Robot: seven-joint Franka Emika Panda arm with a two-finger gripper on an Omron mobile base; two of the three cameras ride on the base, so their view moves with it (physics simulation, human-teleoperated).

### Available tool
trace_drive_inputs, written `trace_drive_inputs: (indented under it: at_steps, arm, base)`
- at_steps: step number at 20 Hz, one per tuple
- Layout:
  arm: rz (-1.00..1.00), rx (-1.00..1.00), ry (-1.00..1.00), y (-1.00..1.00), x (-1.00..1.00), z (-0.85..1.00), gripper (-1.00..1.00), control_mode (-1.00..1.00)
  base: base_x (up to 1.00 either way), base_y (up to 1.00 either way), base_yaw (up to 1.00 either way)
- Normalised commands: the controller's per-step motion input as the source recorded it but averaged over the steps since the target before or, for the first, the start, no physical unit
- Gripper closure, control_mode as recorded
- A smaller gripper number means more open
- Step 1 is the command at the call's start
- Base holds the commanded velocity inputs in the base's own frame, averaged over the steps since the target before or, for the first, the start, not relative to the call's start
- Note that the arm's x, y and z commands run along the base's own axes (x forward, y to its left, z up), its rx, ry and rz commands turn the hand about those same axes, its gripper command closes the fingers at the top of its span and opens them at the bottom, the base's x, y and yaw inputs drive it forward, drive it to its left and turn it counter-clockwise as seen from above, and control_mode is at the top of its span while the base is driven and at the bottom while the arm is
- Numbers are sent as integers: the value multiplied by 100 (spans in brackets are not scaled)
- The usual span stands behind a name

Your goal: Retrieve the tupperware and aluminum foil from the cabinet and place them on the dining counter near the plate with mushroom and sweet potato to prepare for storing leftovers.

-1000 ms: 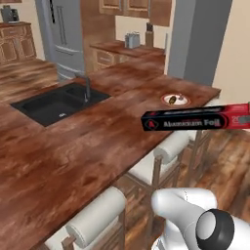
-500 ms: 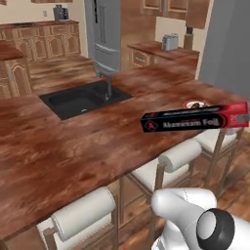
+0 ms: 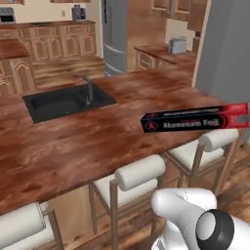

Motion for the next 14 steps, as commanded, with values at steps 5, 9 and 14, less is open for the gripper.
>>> trace_drive_inputs:
  at_steps: [5,9,14]
  arm:
    - [0,0,0,0,0,0,100,100]
    - [0,0,0,0,0,0,100,100]
    - [0,0,0,0,0,0,100,100]
  base:
    - [42,-100,39]
    - [50,-100,42]
    - [82,-83,46]
